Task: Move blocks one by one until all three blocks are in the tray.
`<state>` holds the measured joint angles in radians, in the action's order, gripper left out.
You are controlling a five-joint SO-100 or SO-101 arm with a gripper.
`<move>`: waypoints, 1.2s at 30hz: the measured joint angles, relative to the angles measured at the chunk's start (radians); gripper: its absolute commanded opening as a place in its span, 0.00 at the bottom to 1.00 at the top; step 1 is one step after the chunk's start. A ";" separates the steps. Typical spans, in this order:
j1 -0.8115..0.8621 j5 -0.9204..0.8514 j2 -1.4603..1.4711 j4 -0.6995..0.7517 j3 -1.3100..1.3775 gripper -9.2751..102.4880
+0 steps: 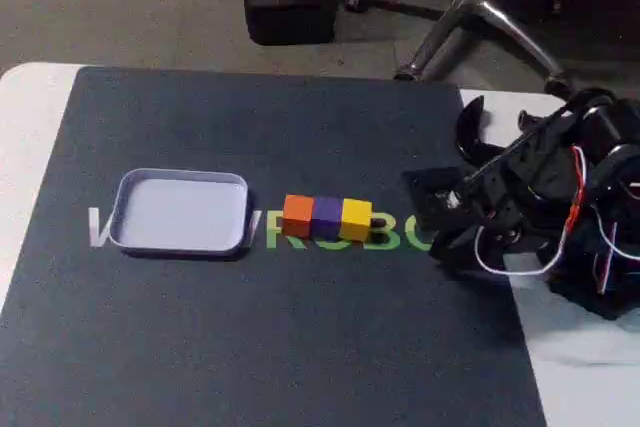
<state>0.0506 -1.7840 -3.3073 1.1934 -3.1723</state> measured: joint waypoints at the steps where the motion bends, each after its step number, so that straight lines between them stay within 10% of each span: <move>1: -0.009 0.000 0.000 -0.011 0.000 0.01; 21: -0.005 0.071 0.018 0.209 0.422 0.02; 36: -0.123 0.330 0.739 0.460 1.183 0.04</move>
<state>-0.0721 -1.4542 -2.5679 1.6536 -1.9896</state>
